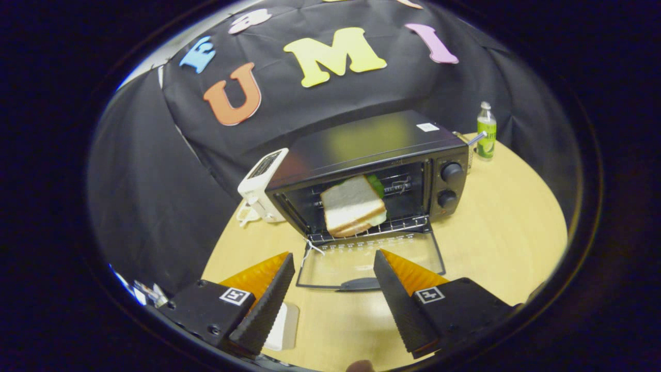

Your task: Open the toaster oven, put the food inside, and close the toaster oven door.

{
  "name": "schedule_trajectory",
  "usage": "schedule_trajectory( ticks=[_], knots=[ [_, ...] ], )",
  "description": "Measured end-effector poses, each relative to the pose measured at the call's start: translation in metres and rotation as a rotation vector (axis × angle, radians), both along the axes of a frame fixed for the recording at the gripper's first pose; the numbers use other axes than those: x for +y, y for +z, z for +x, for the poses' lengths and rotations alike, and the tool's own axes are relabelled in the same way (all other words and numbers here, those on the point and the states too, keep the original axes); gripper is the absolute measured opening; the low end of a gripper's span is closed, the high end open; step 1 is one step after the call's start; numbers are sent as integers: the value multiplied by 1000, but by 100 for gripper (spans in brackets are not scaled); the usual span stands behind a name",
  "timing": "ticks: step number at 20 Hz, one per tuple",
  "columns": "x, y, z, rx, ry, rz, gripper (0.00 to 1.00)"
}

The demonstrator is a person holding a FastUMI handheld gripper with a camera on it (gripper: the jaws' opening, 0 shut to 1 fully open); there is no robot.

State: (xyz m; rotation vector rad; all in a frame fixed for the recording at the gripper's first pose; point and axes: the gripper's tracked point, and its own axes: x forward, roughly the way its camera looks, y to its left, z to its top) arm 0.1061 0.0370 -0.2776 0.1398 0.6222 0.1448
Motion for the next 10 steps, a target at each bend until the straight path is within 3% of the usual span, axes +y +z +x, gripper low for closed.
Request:
schedule_trajectory(
  ticks=[10],
  knots=[
    [-12, -82, -30, 63, -65, -122, 100]
  ],
)
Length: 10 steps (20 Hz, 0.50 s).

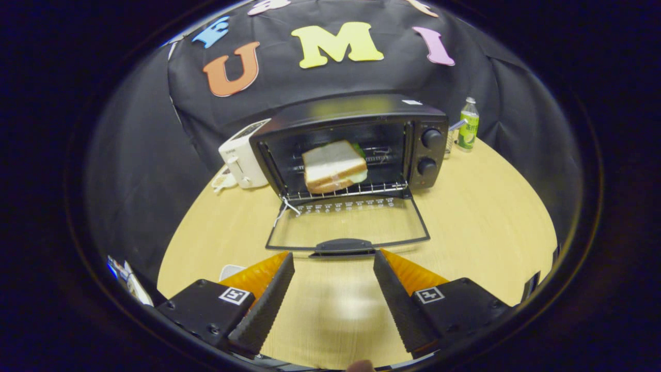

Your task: Open the toaster oven, put the food inside, and close the toaster oven door.

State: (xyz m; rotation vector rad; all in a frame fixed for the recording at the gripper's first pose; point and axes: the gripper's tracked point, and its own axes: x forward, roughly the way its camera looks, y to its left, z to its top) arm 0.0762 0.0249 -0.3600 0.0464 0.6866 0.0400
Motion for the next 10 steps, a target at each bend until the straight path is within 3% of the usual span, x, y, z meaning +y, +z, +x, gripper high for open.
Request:
schedule_trajectory(
  ticks=[6, 10],
  knots=[
    [-7, -59, 15, 71, -26, -60, 100],
    [-16, -72, 31, 59, -62, -87, 100]
  ],
)
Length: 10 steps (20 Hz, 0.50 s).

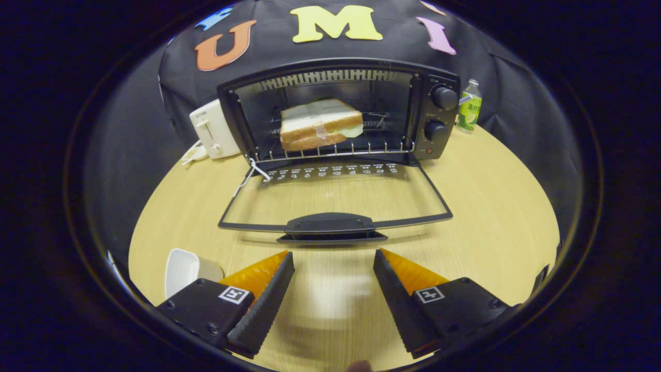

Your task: Open the toaster oven, put the food inside, and close the toaster oven door.

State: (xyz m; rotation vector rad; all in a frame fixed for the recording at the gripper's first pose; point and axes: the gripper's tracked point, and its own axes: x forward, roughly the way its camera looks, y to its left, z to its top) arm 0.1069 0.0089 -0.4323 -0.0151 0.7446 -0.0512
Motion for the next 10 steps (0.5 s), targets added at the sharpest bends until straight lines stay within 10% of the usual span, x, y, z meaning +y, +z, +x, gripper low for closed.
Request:
schedule_trajectory(
  ticks=[10],
  knots=[
    [-4, 15, 3, -18, 4, -26, 100]
  ],
)
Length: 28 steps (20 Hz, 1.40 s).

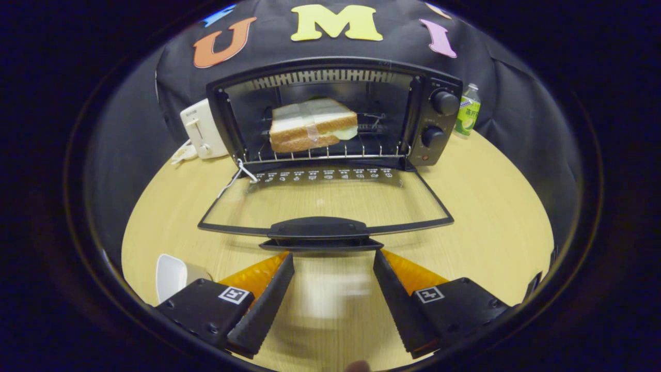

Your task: Open the toaster oven, put the food inside, and close the toaster oven door.

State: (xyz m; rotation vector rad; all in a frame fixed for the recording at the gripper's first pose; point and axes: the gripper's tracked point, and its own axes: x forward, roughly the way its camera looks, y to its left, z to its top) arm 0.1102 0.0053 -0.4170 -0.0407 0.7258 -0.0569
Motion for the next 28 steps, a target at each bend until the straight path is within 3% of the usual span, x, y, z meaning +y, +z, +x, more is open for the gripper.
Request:
schedule_trajectory(
  ticks=[13, 19, 28],
  knots=[
    [4, 134, 58, -231, 74, -9, 100],
    [6, 221, 30, -367, 87, -4, 100],
    [5, 371, -49, -578, 78, 58, 100]
  ],
)
